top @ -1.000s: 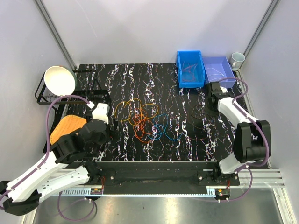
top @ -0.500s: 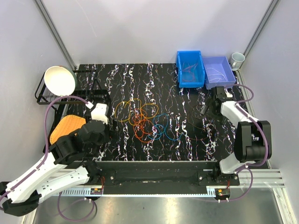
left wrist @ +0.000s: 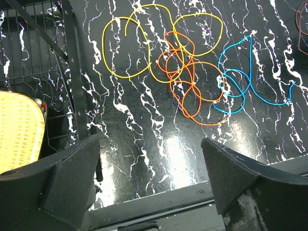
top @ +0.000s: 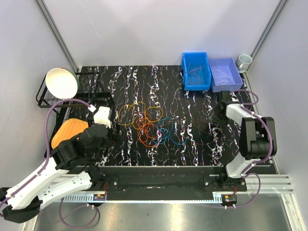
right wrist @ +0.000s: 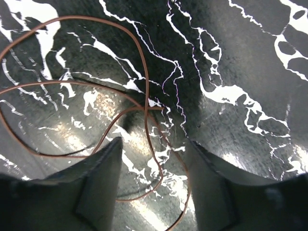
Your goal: Untangle the cables
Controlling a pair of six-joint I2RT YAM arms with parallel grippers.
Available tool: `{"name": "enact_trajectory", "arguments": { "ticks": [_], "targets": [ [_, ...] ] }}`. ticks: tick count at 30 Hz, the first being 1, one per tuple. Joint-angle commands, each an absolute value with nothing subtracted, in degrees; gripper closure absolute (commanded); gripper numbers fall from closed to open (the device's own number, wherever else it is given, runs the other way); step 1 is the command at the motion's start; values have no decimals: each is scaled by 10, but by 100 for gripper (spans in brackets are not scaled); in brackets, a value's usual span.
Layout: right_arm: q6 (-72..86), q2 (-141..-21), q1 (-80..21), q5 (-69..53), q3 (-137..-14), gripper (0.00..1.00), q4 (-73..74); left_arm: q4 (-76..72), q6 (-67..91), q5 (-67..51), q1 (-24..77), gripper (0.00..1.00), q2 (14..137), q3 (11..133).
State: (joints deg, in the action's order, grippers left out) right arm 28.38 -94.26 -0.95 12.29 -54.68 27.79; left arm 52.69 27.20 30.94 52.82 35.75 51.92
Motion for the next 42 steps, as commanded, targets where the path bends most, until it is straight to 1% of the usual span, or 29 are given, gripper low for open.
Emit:
{"name": "enact_trajectory", "arguments": {
  "ticks": [1,3,5,7,8,9,10,16,26,29,31,34,42],
  "targets": [
    [282,-956,-8,128,-557,48,258,499,268,323,526,10,359,519],
    [280,-958,-7,130,-558,53,259,499,268,323,526,10,359,518],
    [279,-959,-8,132,-559,64,258,499,268,323,526,10,360,518],
    [280,-960,-7,127,-560,76,258,499,268,323,527,10,361,518],
    [281,-960,-7,127,-561,91,257,499,269,323,526,10,363,519],
    [281,-959,-7,125,-563,97,257,500,268,323,526,10,362,518],
    [280,-957,-8,123,-564,100,258,500,268,323,527,10,362,518],
    [282,-923,-7,97,-598,100,271,499,268,323,526,10,364,519],
    [279,-822,-8,75,-714,100,317,500,268,323,526,10,366,519],
    [271,-803,-7,76,-747,100,317,500,269,322,526,6,366,519],
    [265,-800,-8,90,-765,100,316,500,268,322,526,1,366,519],
    [252,-806,-7,107,-805,100,317,499,269,322,526,1,366,519],
    [214,-871,-3,140,-928,100,315,502,273,330,526,1,363,518]
  ]
}}
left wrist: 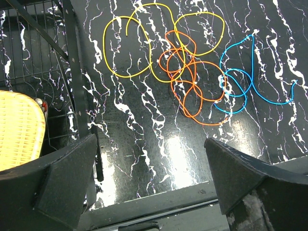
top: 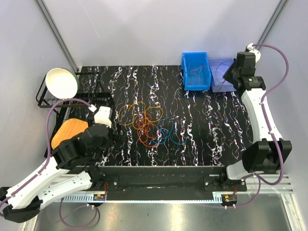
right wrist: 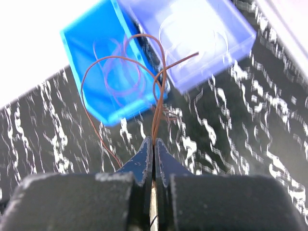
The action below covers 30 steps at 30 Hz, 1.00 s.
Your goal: Untangle the cables
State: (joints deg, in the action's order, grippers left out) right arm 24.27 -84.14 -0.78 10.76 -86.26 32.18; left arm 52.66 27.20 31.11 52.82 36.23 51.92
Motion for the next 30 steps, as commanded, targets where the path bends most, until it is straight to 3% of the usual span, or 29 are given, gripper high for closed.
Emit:
{"name": "enact_trajectory", "arguments": {
  "ticks": [1,20,30],
  "targets": [
    [208,-879,-4,145,-951,100,312,502,273,330,526,1,362,518],
    [128,-1091,63,162,-1176,100,219,503,274,336,526,1,375,518],
    [95,-1256,79,157,-1231,100,177,504,276,338,526,1,390,519]
  ]
}}
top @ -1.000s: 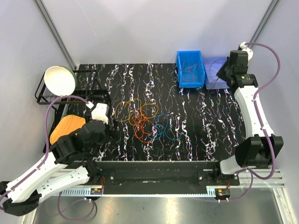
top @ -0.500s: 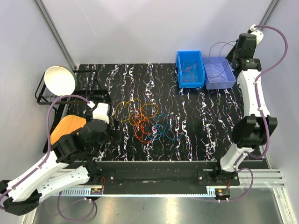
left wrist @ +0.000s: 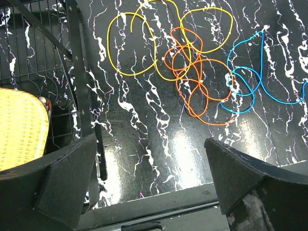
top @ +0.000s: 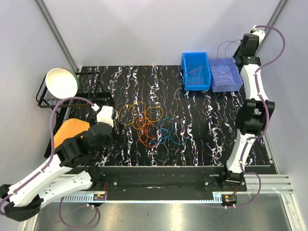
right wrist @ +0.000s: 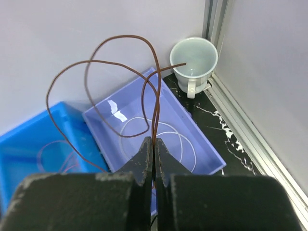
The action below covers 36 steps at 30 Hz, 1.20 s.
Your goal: Untangle the cables
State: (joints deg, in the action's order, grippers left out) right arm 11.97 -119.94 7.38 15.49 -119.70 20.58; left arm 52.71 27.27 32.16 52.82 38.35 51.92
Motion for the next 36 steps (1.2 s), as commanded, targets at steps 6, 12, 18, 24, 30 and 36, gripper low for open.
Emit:
{"name": "enact_trajectory", "arguments": {
  "ticks": [6,12,18,24,30,36],
  "targets": [
    [94,-1313,79,135,-1238,100,180,504,275,336,527,1,398,519],
    [97,-1318,80,128,-1229,100,183,504,274,334,526,1,401,519],
    [107,-1317,79,111,-1236,100,183,504,274,333,526,1,403,519],
    [127,-1315,80,109,-1262,31,225,504,273,332,525,1,400,519],
    [163,-1269,79,65,-1260,22,236,504,274,330,525,1,400,520],
    [223,-1195,76,-24,-1211,23,250,504,273,327,526,1,408,520]
  ]
}}
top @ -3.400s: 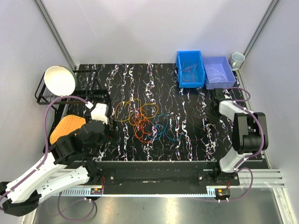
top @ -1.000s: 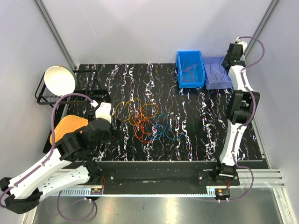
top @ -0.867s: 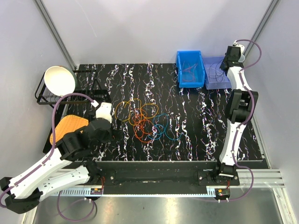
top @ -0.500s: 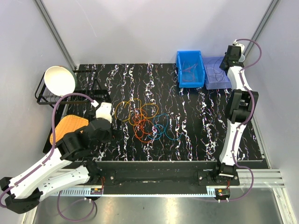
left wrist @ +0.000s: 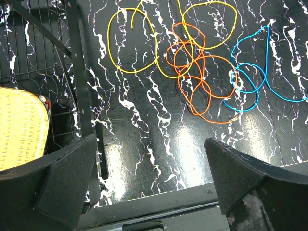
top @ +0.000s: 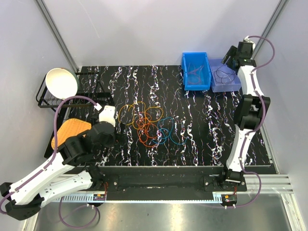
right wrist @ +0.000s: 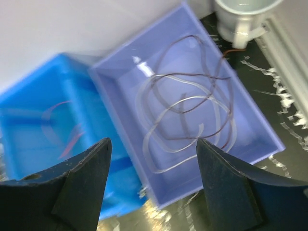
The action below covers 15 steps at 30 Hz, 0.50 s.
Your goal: Untangle the cables
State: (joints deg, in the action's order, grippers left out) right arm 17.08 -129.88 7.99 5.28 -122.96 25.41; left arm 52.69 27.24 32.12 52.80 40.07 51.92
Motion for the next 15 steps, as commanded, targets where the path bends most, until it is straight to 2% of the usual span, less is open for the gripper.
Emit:
{"name": "enact_trajectory", "arguments": {
  "ticks": [1,11,15],
  "targets": [
    [228,-1170,70,-32,-1181,24,249,504,273,326,525,1,410,521],
    [231,-1006,-35,-64,-932,24,200,491,278,321,524,1,460,526],
    [247,-956,-75,-79,-842,25,187,436,287,301,523,1,489,507]
  ]
}}
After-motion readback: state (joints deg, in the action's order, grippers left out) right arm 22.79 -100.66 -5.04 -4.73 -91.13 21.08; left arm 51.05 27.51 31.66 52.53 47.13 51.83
